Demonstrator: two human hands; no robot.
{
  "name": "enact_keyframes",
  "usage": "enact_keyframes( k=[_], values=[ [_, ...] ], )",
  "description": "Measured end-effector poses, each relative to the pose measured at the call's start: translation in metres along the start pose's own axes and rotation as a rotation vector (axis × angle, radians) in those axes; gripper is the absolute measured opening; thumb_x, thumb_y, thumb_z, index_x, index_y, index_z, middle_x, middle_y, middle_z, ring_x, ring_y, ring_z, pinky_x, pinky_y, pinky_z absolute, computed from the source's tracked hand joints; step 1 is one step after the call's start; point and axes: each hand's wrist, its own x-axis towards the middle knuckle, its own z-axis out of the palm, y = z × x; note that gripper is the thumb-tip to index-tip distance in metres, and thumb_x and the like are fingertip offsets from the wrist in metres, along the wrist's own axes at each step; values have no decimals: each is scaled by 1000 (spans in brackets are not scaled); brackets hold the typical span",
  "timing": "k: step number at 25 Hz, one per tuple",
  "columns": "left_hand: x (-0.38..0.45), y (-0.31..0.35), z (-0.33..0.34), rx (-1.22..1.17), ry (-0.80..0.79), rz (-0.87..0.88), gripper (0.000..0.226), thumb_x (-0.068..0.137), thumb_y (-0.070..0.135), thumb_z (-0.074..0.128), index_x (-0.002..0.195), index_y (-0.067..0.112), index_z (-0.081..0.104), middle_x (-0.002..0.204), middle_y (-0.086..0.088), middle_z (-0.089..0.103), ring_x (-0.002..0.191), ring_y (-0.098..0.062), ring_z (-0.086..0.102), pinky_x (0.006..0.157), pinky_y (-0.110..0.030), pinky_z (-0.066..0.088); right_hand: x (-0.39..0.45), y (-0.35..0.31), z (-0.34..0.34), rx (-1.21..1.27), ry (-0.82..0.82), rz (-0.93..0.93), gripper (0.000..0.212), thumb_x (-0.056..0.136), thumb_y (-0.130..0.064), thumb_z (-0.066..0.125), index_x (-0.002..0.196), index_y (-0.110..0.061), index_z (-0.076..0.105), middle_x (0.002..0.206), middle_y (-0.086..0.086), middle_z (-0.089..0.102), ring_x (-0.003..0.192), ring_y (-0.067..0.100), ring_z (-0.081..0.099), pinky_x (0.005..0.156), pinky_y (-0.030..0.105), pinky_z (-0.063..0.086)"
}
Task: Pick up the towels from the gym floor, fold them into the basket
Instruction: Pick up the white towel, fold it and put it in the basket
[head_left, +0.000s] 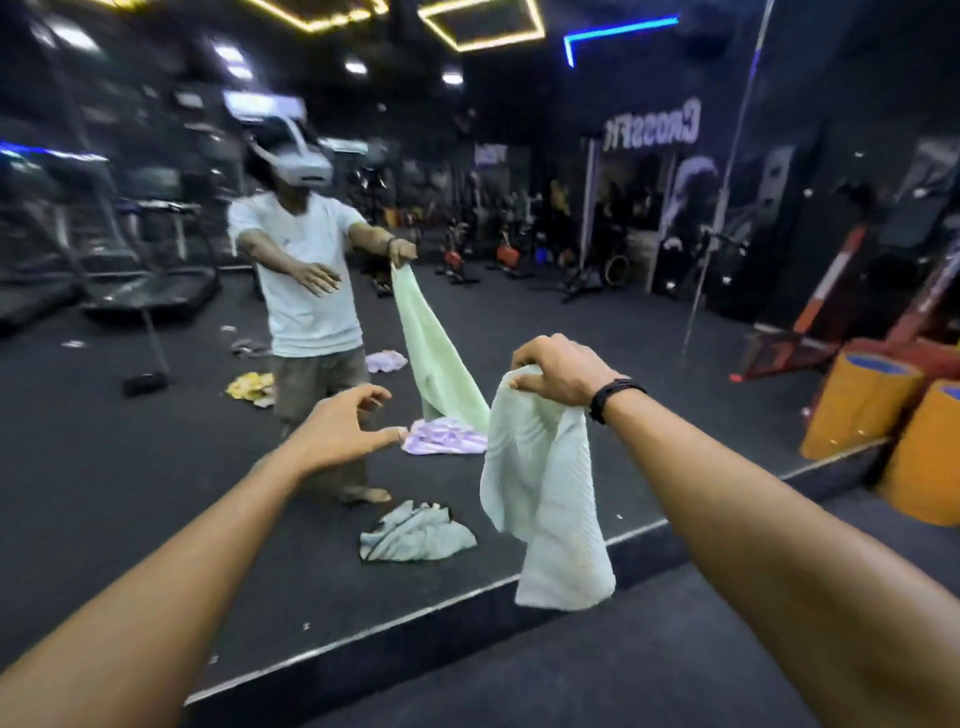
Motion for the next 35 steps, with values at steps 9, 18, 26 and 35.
enact_keyframes(
  k=[9,18,26,35],
  values=[
    [-274,-61,-203,186,283,-252,55,77,42,75,124,21,56,116,5,59,105,-7,52,98,-24,40,-23,-302,-34,81,26,-477,24,89,-34,63,108,-21,70,114,1,68,109,23,59,78,28,41],
    [-592,-96,-366,355,537,-696,63,66,48,79,117,16,60,104,0,61,96,-16,59,88,-23,44,-116,-617,15,230,-145,-914,10,84,-34,64,88,-28,71,99,-1,71,97,23,64,86,42,52],
    [-806,-115,-434,413,760,-1038,61,68,44,80,119,17,60,106,0,61,96,-14,57,93,-26,45,-192,-858,51,396,-297,-1250,8,86,-29,66,79,-28,68,89,-4,69,91,17,61,81,33,47],
    [-962,-149,-541,465,838,-1382,53,77,43,75,122,21,58,112,1,59,99,-15,59,89,-26,46,-254,-1118,66,622,-431,-1613,12,84,-27,67,77,-19,73,80,-3,73,79,9,66,71,21,50]
  ],
)
